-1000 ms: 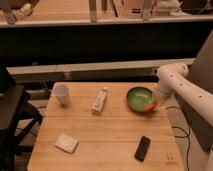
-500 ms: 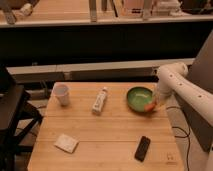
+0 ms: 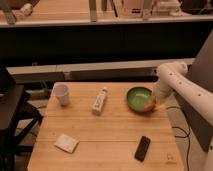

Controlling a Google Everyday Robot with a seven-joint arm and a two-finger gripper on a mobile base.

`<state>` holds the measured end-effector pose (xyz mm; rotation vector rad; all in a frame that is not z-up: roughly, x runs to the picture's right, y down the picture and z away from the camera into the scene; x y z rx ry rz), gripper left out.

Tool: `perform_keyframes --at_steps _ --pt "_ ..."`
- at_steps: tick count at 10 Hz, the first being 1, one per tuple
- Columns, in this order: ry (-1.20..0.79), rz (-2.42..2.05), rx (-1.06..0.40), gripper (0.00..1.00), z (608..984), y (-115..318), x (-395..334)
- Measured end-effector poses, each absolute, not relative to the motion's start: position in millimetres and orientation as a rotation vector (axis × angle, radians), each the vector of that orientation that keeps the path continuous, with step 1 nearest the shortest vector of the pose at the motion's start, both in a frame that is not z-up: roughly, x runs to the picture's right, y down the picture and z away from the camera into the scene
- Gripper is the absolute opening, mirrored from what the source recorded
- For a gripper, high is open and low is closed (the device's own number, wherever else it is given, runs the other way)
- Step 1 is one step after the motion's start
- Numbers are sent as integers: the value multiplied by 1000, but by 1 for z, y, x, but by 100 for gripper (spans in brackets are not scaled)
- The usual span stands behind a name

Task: Place the pepper in the ceramic bowl

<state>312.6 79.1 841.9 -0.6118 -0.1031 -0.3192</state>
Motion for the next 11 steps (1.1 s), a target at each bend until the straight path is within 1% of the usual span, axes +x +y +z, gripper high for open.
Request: perform_keyframes --at_steps 1,2,4,5,7,8,10,11 --pt "-108 -327 -608 74 842 77 310" --pt "-115 -334 -601 79 841 73 308" --pt "-141 -350 -575 80 840 66 304" --pt "-169 -376 -556 78 838 64 299" --pt "-151 -376 -572 62 837 71 301" --pt "-132 -354 -591 52 840 76 306" --pt "-119 -333 -603 34 840 81 311" --pt "-133 -343 -592 31 839 78 309"
